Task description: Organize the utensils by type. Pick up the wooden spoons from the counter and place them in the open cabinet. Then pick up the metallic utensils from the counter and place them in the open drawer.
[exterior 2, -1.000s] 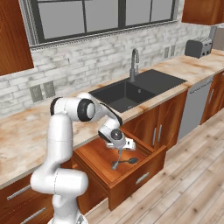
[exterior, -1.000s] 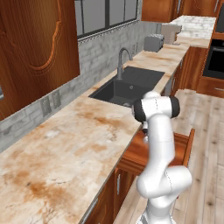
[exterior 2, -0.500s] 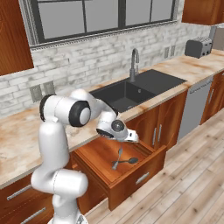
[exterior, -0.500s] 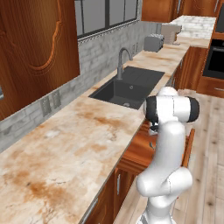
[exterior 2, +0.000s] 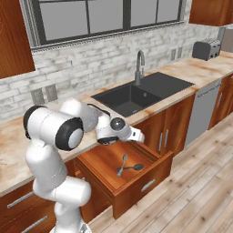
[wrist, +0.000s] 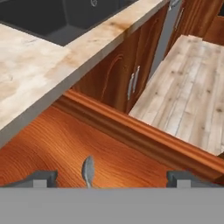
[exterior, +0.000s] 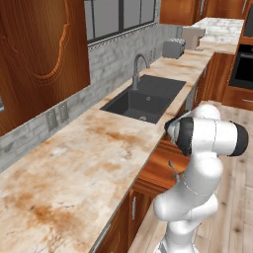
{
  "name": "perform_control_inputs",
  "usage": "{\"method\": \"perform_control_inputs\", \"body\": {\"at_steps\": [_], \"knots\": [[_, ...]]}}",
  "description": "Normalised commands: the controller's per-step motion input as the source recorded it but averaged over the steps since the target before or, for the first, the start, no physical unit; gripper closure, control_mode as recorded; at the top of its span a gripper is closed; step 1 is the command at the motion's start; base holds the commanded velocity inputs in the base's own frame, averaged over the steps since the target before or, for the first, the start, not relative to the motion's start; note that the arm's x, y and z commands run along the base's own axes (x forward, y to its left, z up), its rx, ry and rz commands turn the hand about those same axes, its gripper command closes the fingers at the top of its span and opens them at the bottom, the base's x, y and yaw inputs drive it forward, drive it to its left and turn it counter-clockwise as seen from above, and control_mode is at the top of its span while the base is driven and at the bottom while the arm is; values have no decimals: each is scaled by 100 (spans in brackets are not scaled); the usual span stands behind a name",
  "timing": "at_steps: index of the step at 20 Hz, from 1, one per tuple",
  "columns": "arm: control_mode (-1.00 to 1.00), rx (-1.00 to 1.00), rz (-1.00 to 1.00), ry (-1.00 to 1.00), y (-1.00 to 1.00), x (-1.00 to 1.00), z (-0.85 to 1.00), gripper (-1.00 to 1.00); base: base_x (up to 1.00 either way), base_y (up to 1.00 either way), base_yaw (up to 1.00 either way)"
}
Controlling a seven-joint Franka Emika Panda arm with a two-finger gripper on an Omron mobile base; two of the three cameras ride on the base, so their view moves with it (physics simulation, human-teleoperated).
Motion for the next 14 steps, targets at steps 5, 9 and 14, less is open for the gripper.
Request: {"method": "perform_control_inputs", "body": {"at_steps": [5,9,14], "knots": [[-100,16,-14,8,0,-37,96,-100,0,0,0],[-100,12,-2,18,0,-24,100,-100,0,0,0],[-100,7,0,33,0,-14,98,-100,0,0,0]]}}
